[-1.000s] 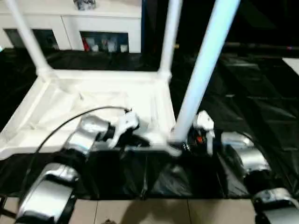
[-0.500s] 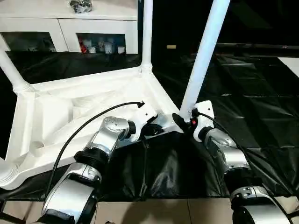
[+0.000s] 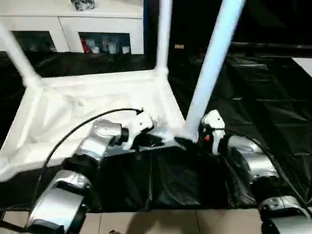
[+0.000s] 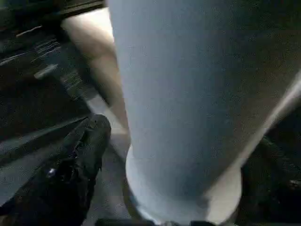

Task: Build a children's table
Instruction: Rotate leg to tighten

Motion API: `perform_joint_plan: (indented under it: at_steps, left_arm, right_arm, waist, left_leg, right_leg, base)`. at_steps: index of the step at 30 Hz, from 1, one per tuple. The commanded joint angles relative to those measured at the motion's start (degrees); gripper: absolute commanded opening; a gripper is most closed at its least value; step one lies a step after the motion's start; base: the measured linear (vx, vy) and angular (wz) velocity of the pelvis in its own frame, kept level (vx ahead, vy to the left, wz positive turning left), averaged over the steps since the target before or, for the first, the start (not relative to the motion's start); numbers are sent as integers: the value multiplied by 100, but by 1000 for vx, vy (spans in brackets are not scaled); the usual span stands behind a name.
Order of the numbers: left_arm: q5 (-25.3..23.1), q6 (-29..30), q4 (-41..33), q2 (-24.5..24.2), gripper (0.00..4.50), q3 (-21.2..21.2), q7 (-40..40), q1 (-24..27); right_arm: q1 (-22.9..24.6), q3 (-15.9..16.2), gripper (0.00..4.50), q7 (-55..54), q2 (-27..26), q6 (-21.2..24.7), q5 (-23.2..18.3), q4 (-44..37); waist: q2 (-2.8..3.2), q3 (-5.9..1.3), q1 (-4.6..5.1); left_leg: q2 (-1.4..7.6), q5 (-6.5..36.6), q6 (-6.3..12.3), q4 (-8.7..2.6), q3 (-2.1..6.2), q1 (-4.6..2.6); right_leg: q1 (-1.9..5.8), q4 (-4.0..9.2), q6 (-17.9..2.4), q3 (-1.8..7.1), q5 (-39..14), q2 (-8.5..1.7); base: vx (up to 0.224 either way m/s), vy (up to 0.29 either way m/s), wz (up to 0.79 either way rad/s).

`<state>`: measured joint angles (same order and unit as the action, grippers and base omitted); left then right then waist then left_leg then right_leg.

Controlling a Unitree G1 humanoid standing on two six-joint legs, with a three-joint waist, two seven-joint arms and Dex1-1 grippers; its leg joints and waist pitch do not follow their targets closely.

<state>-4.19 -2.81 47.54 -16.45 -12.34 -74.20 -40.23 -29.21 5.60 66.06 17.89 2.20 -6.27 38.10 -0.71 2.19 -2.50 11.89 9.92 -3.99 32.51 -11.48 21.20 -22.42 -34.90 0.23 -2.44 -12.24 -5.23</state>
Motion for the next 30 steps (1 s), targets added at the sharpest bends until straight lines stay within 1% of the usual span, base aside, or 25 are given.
perform_joint_plan:
  at_steps: [1,2,3,4,5,8,9,10,11,13,15,16,17,19,20,21,22,23,24,25,26,27,28,29,30]
  left_arm:
    - [252,-92,-70,38,0,-31,-340,23]
    - [271,-82,-65,-48,0,-72,-582,8]
    - [275,-97,-54,-92,0,-97,-716,-2]
    - [276,-101,-53,-101,0,-101,-742,-3]
    - [278,-124,-57,-136,0,-124,-849,-8]
    - [309,-167,-49,-187,0,-142,-1017,-26]
    - [312,-180,-41,-199,0,-136,-1058,-33]
    - [315,-180,-37,-207,0,-127,-1078,-38]
    - [318,-171,-36,-212,0,-111,-1064,-38]
    - [319,-158,-21,-207,0,-86,-1021,-37]
    - [255,-173,11,-166,0,-62,-759,-17]
    - [217,-167,44,-134,0,-45,-576,-20]
    - [196,-161,63,-114,0,-34,-468,-22]
    - [71,-87,154,-13,0,7,93,-57]
    - [68,-84,157,-9,0,9,111,-58]
    - [36,-17,187,68,0,46,400,-77]
    - [39,106,205,208,0,125,796,-106]
    - [19,206,188,342,0,170,1134,-122]
    - [-15,325,173,530,0,222,1581,-148]
    - [-22,383,169,618,0,247,1776,-161]
    - [-21,414,169,666,0,262,1877,-169]
    - [-63,466,171,926,0,258,2271,-189]
    - [-58,483,168,970,0,259,2318,-189]
    - [-21,572,154,1221,0,281,2600,-189]
    - [-18,578,152,1283,0,281,2678,-188]
  right_arm:
    - [33,325,368,610,9,69,11,-3]
    - [-31,389,356,827,76,50,62,76]
    - [-65,424,356,963,111,63,75,102]
    - [-71,432,344,992,117,70,75,104]
    - [-95,475,333,1115,140,80,82,114]
    - [-149,555,301,1258,164,63,68,144]
    - [-163,566,301,1298,161,69,55,144]
    - [-173,570,288,1317,146,80,46,142]
    - [-177,569,281,1326,125,92,30,135]
    - [-165,521,273,1277,54,130,-60,119]
    - [-113,396,269,1017,-73,181,-144,93]
    - [-82,314,269,785,-152,152,-147,100]
    - [-61,264,268,640,-200,131,-146,104]
    - [19,119,266,-140,-392,42,-31,139]
    - [22,114,266,-167,-399,39,-27,141]
    - [55,51,266,-602,-499,-3,49,180]
    - [79,-21,266,-1183,-629,-31,160,257]
    - [99,-88,266,-1607,-766,-20,206,301]
    - [96,-192,266,-2120,-958,29,225,368]
    - [89,-246,265,-2354,-1049,53,232,401]
    - [83,-276,265,-2479,-1097,68,238,420]
    - [3,-406,265,-3046,-1368,106,216,544]
    - [-9,-418,265,-3128,-1412,110,219,561]
    - [-77,-479,265,-3579,-1644,139,241,647]
    - [-96,-488,265,-3692,-1702,146,256,666]
  waist:
    - [-27,-301,-27]
    - [-41,-304,-36]
    - [-36,-305,-37]
    - [-35,-304,-44]
    - [-57,-299,-46]
    - [-61,-305,-92]
    - [-64,-310,-97]
    - [-42,-314,-102]
    - [-49,-311,-97]
    - [-31,-320,-102]
    - [-29,-322,-100]
    - [-33,-320,-101]
    - [-23,-315,-103]
    - [-37,-299,-96]
    - [-36,-284,-75]
    - [-39,-284,-67]
    - [-38,-274,-43]
    - [-50,-267,-25]
    - [-49,-265,3]
    - [-49,-261,9]
    - [-56,-257,23]
    - [-49,-256,28]
    - [-40,-260,51]
    - [-42,-271,56]
    - [-36,-279,58]
  left_leg:
    - [167,1025,597,-299,34,-51]
    - [164,1011,584,-293,31,-59]
    - [164,1026,576,-292,30,-60]
    - [166,1025,571,-291,27,-62]
    - [170,1031,564,-295,26,-60]
    - [180,962,537,-291,24,-81]
    - [178,932,539,-288,24,-78]
    - [177,897,538,-286,27,-77]
    - [175,891,540,-287,25,-75]
    - [168,853,542,-277,25,-73]
    - [168,834,551,-277,26,-73]
    - [167,853,538,-277,25,-74]
    - [168,876,515,-279,25,-72]
    - [168,1086,386,-299,26,-91]
    - [165,1198,290,-321,37,-89]
    - [163,1261,239,-329,47,-94]
    - [165,1377,150,-344,53,-111]
    - [162,1432,107,-351,56,-110]
    - [154,1537,11,-366,70,-116]
    - [155,1564,4,-372,75,-124]
    - [141,1617,15,-371,76,-116]
    - [142,1627,28,-374,79,-118]
    - [146,1604,27,-376,76,-114]
    - [138,1531,41,-371,77,-108]
    - [126,1422,65,-364,74,-90]
  right_leg:
    - [240,373,-1578,164,-263,-240]
    - [240,368,-1613,162,-255,-244]
    - [237,362,-1637,163,-265,-245]
    - [234,360,-1653,164,-262,-246]
    - [232,362,-1653,166,-283,-249]
    - [224,347,-1672,172,-254,-256]
    - [229,335,-1677,170,-205,-253]
    - [230,323,-1689,168,-121,-252]
    - [228,325,-1693,167,-96,-248]
    - [239,309,-1720,168,46,-249]
    - [240,303,-1740,164,125,-245]
    - [238,307,-1737,164,102,-246]
    - [234,310,-1726,167,58,-250]
    - [215,351,-1647,171,-327,-254]
    - [209,378,-1570,176,-597,-261]
    - [210,393,-1520,175,-761,-267]
    - [186,422,-1446,189,-1009,-274]
    - [177,435,-1407,194,-1136,-274]
    - [168,470,-1270,204,-1472,-279]
    - [156,485,-1236,203,-1540,-277]
    - [158,508,-1171,201,-1644,-270]
    - [157,512,-1149,200,-1660,-269]
    - [145,509,-1142,211,-1595,-267]
    - [155,502,-1141,206,-1476,-260]
    - [173,489,-1153,203,-1323,-256]
  base:
    - [0,0,0]
    - [0,0,0]
    - [0,0,0]
    - [0,0,0]
    - [0,0,0]
    - [0,0,0]
    - [0,0,0]
    - [0,0,0]
    - [0,0,0]
    - [0,0,0]
    - [0,0,0]
    - [0,0,0]
    - [0,0,0]
    - [0,0,0]
    - [0,0,0]
    - [0,0,0]
    - [0,0,0]
    - [0,0,0]
    - [0,0,0]
    - [0,0,0]
    - [0,0,0]
    - [0,0,0]
    - [0,0,0]
    - [0,0,0]
    - [0,0,0]
